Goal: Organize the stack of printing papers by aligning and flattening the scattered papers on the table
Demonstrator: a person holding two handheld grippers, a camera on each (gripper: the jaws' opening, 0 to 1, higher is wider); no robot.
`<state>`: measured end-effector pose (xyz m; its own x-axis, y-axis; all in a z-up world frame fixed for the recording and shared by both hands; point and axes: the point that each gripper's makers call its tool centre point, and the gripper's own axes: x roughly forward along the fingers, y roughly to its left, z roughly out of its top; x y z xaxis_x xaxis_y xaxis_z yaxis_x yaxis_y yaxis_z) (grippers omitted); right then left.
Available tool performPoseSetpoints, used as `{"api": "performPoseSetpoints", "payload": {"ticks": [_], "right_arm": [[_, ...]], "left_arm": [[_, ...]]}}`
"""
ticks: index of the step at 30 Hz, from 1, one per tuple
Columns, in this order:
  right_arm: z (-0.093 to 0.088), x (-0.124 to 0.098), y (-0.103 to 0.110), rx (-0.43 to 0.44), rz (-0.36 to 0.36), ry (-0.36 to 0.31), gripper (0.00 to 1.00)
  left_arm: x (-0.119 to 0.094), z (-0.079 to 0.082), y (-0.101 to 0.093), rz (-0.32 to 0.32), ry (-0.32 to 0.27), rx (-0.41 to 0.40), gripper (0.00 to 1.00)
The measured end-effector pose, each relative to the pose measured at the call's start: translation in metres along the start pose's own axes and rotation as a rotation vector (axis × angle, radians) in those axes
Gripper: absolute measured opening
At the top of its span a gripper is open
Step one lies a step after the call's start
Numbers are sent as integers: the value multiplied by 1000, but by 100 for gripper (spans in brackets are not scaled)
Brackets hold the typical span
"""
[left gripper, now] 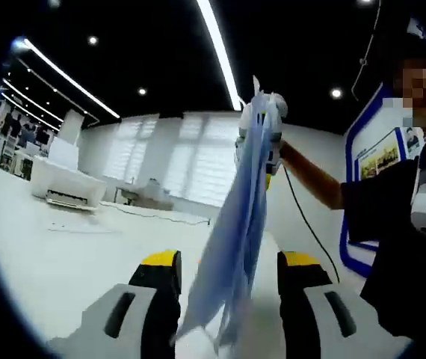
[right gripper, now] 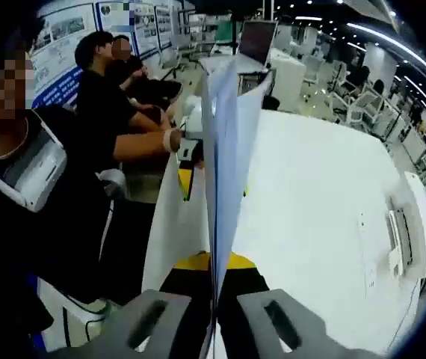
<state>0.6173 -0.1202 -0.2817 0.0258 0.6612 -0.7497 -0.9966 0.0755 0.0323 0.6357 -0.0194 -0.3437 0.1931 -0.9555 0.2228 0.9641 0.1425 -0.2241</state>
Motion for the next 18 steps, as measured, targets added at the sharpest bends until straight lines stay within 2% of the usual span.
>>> {"api": "performPoseSetpoints", "payload": {"ticks": [1, 3, 5, 7, 9, 10, 11, 14, 15, 16, 18], "right_arm": [[3, -9, -1, 19, -18, -75, 0], [10, -25, 10, 21, -8, -235, 0], [14, -33, 18, 18, 10, -357, 0], [15, -38, 21, 52, 32, -464, 0], [9, -33, 20, 76, 27, -529, 0], [7, -33, 18, 81, 23, -537, 0], [0, -28, 17, 87, 21, -552, 0], [-20, -13, 11, 108, 2, -591, 0], [-25, -12, 6, 103, -29, -613, 0], [-25, -13, 3, 84, -39, -656, 0], [-26, -14, -2, 48, -89, -719, 0]], "left_arm": [[0, 3, 2, 5, -18, -3, 53], [4, 7, 6, 11, -47, -10, 53], [14, 11, 10, 4, -69, -25, 52], [25, 18, 9, -13, -86, -33, 52], [36, 25, 2, -37, -104, -31, 51], [38, 26, 1, -43, -108, -29, 47], [40, 27, -3, -57, -104, -18, 41], [47, 30, -13, -98, -91, 15, 9], [49, 29, -14, -92, -80, 34, 7], [50, 29, -8, -53, -70, 63, 6], [52, 32, -10, -64, -58, 109, 6]]}}
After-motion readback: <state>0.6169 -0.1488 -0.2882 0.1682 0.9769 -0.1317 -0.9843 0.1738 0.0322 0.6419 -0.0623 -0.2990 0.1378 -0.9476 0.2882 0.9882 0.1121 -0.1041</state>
